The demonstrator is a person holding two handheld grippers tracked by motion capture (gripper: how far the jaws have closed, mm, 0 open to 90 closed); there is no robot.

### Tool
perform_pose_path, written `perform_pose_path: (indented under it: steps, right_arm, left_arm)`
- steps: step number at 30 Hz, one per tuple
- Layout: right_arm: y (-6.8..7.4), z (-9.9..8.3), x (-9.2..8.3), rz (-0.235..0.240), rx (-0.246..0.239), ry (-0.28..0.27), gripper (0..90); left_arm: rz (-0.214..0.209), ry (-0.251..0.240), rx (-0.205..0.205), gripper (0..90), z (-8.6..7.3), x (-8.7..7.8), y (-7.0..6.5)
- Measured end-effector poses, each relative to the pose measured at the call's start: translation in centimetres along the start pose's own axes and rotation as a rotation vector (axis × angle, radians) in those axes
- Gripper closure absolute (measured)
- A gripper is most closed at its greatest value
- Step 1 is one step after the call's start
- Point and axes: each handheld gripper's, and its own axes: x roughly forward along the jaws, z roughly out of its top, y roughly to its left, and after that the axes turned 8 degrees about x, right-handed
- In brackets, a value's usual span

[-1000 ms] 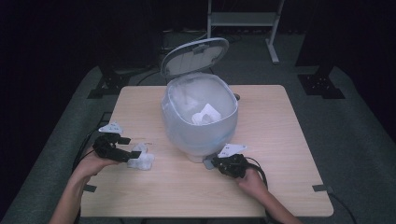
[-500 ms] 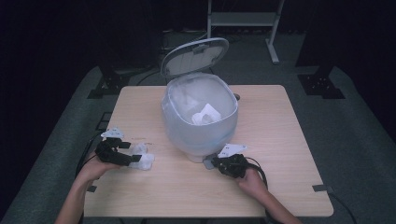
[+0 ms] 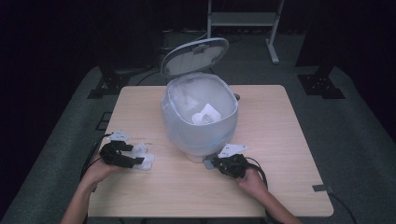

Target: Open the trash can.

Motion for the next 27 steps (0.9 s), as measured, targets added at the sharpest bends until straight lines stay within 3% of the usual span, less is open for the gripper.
perform_pose_path:
  steps: [7, 14, 21, 27]
  right_arm:
    - [0.0, 0.0, 0.0, 0.0, -0.004, -0.004, 80.7]
    - [0.0, 0.0, 0.0, 0.001, 0.0, -0.002, 80.6]
    - [0.0, 0.0, 0.0, 0.001, -0.005, -0.002, 80.6]
    - [0.0, 0.0, 0.0, 0.002, -0.006, 0.001, 80.6]
  left_arm:
    - [-0.005, 0.014, -0.004, 21.4, -0.5, 0.6, 0.1]
    - [-0.019, 0.035, 0.019, 24.8, -1.0, 1.5, 0.0]
    - [0.009, 0.054, 0.023, 32.5, -1.2, 1.9, 0.0]
    - [0.04, 0.057, -0.003, 38.5, -1.2, 1.9, 0.0]
